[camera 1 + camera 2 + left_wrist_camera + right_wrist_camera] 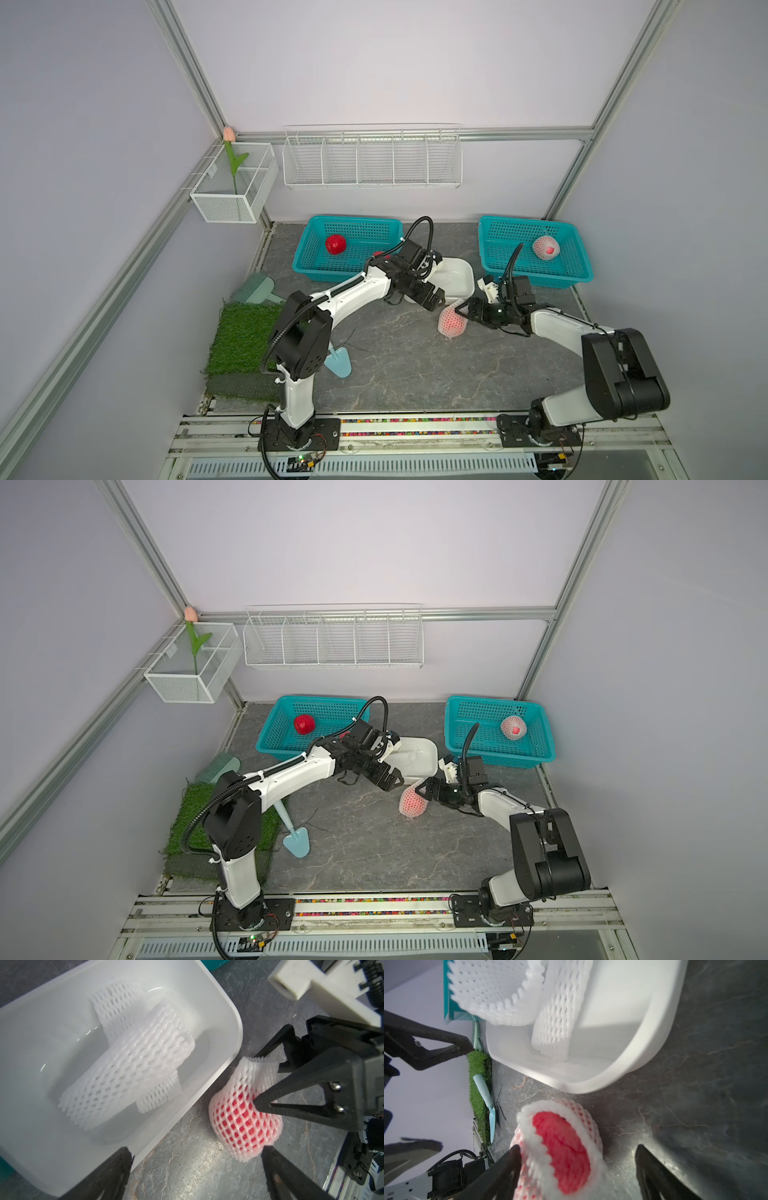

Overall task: Remove foam nets from apples
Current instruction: Remove the foam net from the apple.

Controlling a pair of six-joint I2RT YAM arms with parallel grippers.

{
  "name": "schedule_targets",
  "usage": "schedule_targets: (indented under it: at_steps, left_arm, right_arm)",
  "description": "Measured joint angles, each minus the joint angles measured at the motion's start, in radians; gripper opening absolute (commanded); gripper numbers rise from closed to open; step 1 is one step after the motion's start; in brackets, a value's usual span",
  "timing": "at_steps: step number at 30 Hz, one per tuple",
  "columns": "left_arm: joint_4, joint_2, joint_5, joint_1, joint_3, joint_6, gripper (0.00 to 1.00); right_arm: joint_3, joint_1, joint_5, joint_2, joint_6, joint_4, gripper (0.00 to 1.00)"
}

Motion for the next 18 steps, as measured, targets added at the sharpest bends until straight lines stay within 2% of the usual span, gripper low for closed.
schedule_targets:
  at_steps: [2, 4, 7, 9, 18]
  left_arm:
    - [0.000, 0.000, -0.003, 0.000, 0.000, 0.000, 0.99]
    - [-0.001, 0.000, -0.012, 0.000, 0.000, 0.001, 0.99]
    - [-0.001, 0.000, -0.022, 0.000, 0.000, 0.005, 0.99]
    - [-0.001, 0.000, -0.026, 0.000, 0.000, 0.009, 0.99]
    - [0.001, -0.031, -0.040, 0.000, -0.050, 0.027, 0.99]
  right_arm:
    - [0.015, 0.003, -0.017, 0.019, -0.015, 0.000, 0.66]
    - [0.029, 0.009, -0.032, 0.033, -0.032, 0.000, 0.63]
    - [0.037, 0.020, -0.045, 0.035, -0.055, -0.001, 0.53]
    - [0.041, 0.030, -0.048, 0.034, -0.069, -0.001, 0.43]
    - [0.049, 0.109, -0.005, -0.023, -0.157, -0.024, 0.15]
